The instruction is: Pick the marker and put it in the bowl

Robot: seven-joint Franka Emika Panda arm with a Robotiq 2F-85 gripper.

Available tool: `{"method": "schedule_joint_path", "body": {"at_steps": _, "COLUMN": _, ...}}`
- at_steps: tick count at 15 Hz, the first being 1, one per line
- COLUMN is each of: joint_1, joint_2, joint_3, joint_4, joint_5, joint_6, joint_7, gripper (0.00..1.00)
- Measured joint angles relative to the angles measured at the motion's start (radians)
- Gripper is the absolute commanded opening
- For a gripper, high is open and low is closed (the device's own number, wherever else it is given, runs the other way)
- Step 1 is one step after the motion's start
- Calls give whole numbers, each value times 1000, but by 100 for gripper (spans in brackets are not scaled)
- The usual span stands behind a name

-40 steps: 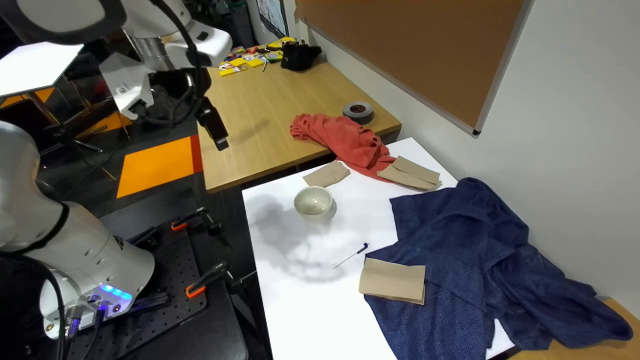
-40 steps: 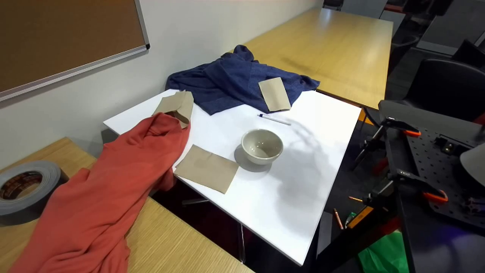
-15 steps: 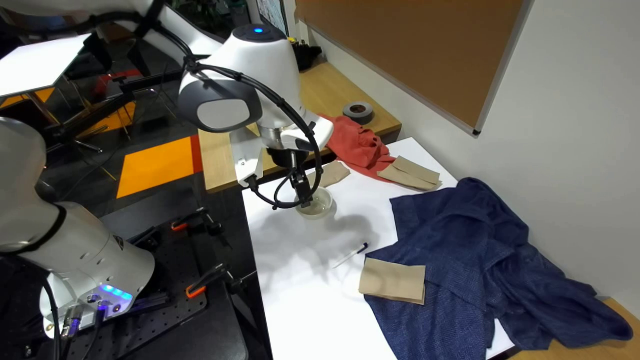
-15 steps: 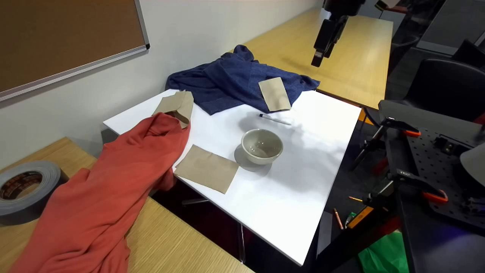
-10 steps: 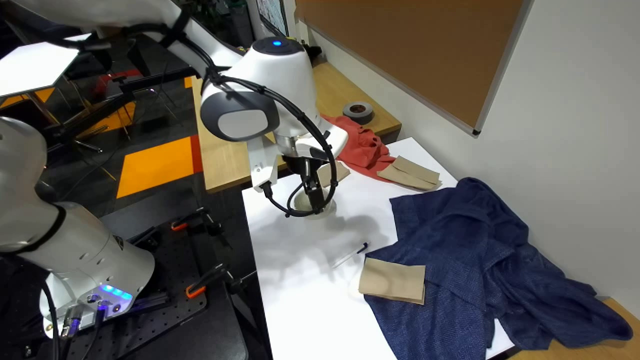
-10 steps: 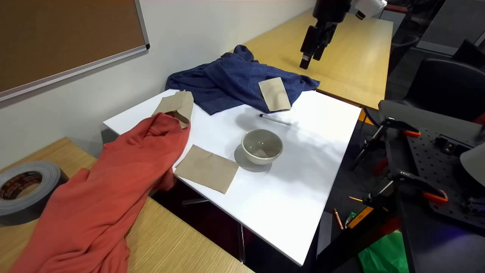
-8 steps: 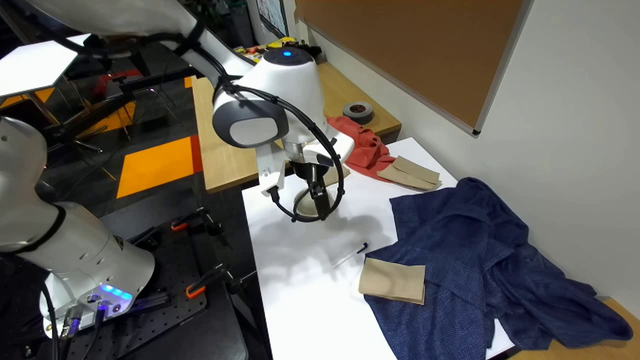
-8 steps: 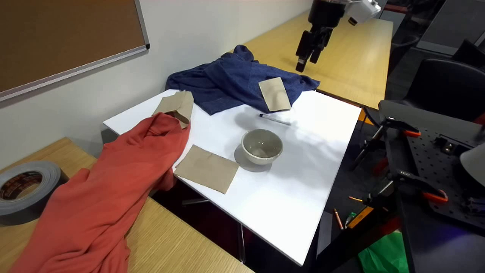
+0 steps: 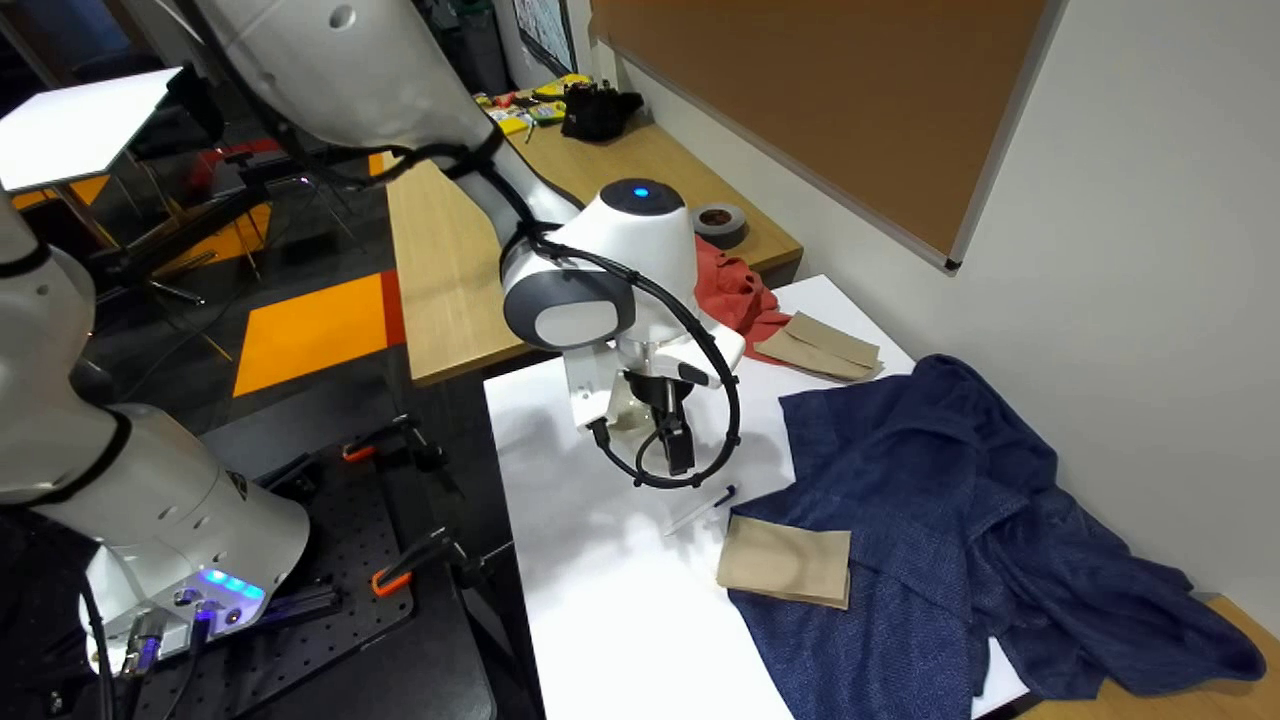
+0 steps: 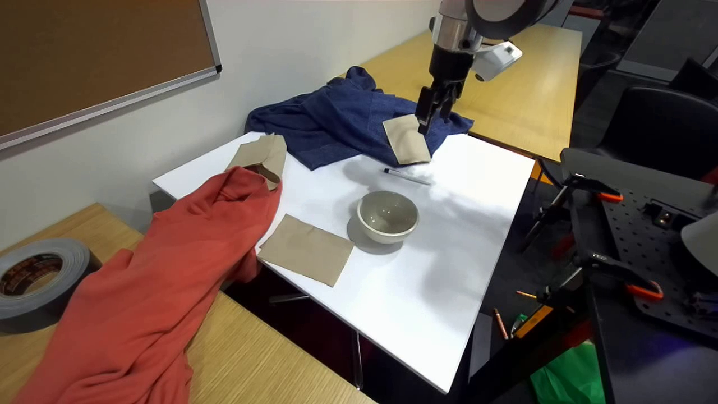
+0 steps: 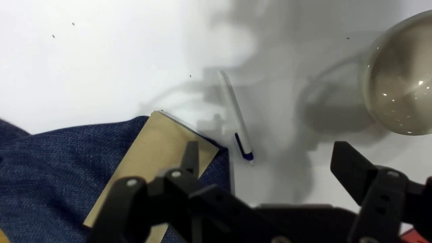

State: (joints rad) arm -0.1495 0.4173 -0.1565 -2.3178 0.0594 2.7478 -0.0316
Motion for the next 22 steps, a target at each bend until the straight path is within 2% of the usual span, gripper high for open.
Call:
{"method": "schedule_joint_path", "body": {"at_steps": 6, "joint_1": -17, "joint_2": 151, "joint_3": 6, "joint_4": 104, "joint_5": -7, "joint_6": 0, "joint_7": -28, "gripper": 100}}
{"method": "schedule_joint_path", "body": {"at_steps": 11, "joint_1": -66, "joint_2": 254, "joint_3": 36, "joint_4": 185, "joint_5": -12, "joint_6": 0, "joint_7": -123, "gripper": 100}}
{"method": "schedule_joint_path", "body": {"at_steps": 15, "joint_1": -110, "joint_2": 313, "joint_3": 68, "joint_4": 235, "joint_5": -15, "joint_6": 0, "joint_7": -197, "gripper": 100}}
{"method": "schedule_joint_path", "body": {"at_steps": 22, "joint_1": -117, "joint_2": 387, "joint_3": 73, "joint_4": 296, "joint_5": -21, "joint_6": 0, "joint_7": -216, "gripper": 100}}
